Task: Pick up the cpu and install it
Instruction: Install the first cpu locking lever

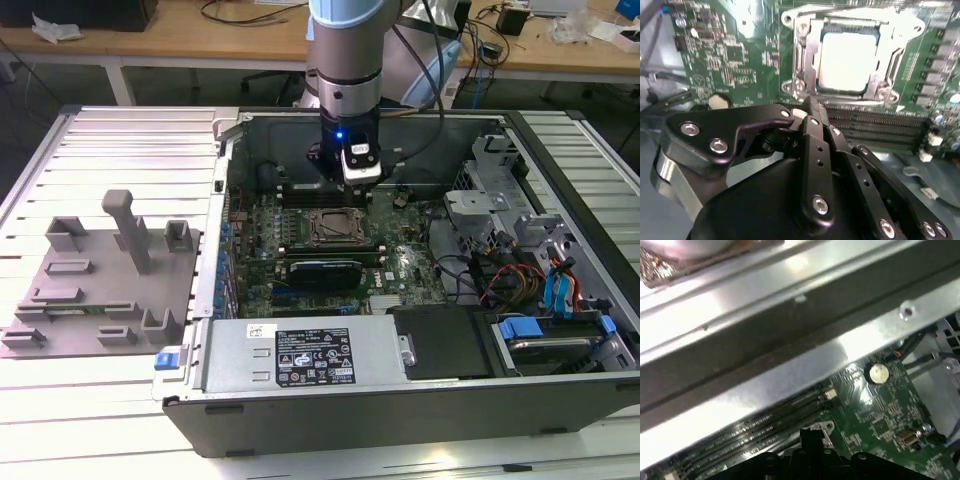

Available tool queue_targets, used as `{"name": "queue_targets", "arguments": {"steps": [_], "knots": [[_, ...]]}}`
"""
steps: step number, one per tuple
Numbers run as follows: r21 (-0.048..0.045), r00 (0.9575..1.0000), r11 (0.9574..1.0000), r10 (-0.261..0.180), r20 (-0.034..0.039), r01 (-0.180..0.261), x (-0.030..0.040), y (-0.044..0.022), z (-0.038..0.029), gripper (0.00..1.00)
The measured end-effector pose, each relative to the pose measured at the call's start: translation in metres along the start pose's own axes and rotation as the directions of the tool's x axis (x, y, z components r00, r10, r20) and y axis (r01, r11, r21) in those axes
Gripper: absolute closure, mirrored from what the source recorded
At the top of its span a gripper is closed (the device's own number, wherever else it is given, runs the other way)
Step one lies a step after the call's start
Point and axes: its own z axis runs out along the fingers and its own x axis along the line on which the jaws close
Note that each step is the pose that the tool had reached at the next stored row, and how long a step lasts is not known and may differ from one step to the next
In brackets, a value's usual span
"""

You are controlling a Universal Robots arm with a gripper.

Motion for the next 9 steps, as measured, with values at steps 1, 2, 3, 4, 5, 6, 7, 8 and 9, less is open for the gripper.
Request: {"name": "queue_targets", "arguments": {"steps": [1,2,3,4,5,6,7,8,9], "knots": [[0.0144,1.0,0.9999,-0.002,0.0074,0.002,-0.0004,-0.0008,0.0,0.89],[0.0218,0.9999,0.9998,-0.004,0.0109,0.003,-0.0012,-0.0023,-0.0001,0.89],[0.0243,0.9999,0.9997,-0.004,0.0121,0.004,-0.002,-0.0039,-0.0002,0.89],[0.0256,0.9999,0.9997,-0.004,0.0127,0.004,-0.0034,-0.0067,-0.0003,0.89],[0.0257,0.9999,0.9997,-0.004,0.0129,0.003,-0.0047,-0.0093,-0.0004,0.89],[0.0259,0.9999,0.9997,-0.004,0.0129,0.004,-0.007,-0.0139,-0.0006,0.89],[0.0259,0.9999,0.9997,-0.004,0.013,0.004,-0.0082,-0.0162,-0.0007,0.89],[0.026,0.9999,0.9997,-0.004,0.013,0.004,-0.0096,-0.019,-0.0008,0.89],[0.0261,0.9999,0.9997,-0.004,0.013,0.004,-0.0103,-0.0206,-0.0009,0.89]]}}
